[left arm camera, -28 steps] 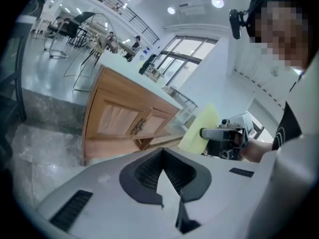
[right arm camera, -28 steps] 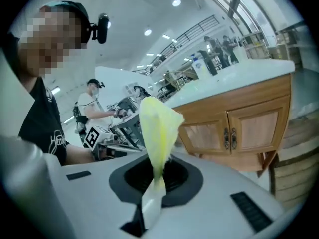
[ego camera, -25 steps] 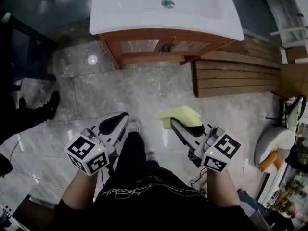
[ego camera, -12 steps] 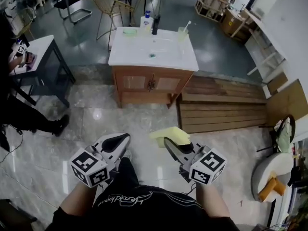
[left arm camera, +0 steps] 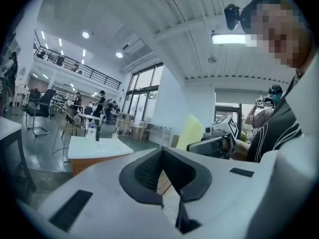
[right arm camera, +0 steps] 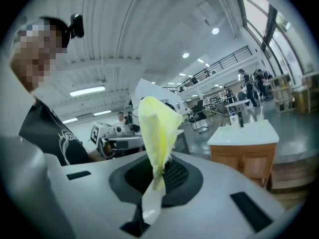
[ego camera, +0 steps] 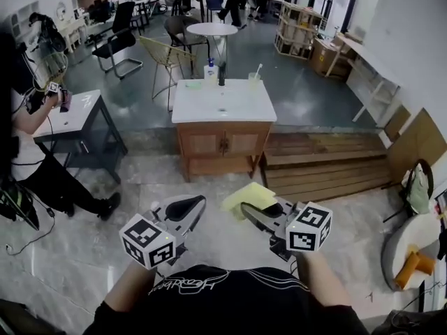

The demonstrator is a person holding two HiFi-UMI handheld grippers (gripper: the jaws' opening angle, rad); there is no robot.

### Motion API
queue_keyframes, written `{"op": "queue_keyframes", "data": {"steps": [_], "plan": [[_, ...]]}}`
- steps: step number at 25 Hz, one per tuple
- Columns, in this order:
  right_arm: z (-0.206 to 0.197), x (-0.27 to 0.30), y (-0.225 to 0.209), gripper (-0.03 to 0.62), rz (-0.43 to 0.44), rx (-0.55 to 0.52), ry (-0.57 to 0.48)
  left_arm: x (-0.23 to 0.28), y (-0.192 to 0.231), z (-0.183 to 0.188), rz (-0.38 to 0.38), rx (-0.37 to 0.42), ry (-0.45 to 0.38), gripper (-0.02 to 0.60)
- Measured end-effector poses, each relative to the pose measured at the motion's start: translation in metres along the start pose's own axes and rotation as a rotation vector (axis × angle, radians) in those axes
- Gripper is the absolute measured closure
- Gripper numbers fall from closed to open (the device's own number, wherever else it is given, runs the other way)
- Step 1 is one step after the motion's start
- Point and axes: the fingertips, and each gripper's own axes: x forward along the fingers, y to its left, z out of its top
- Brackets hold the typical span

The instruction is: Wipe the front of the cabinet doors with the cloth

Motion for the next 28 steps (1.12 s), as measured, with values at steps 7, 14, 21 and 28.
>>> {"op": "queue_keyframes", "data": {"steps": [7, 14, 21, 28], "plan": [[0.014, 0.001, 0.013, 0.554, -0.028, -0.040, 0.006, -0.016, 0.001, 0.026, -0.032, -0.004, -0.044, 0.575], [0.018, 0.004, 0.014, 0.554, -0.040, -0.063, -0.001, -0.014, 0.008, 0.037, -0.009, -0.026, -0.050, 0.575], [0.019, -0.007, 0.004, 0.554, -0.077, -0.097, -0.014, -0.002, 0.001, 0.030, -0.013, -0.021, 0.013, 0.575], [0.013, -0.021, 0.012, 0.554, -0.073, -0.122, -0.023, 0.002, -0.017, 0.025, -0.012, 0.009, 0.030, 0.575]]}}
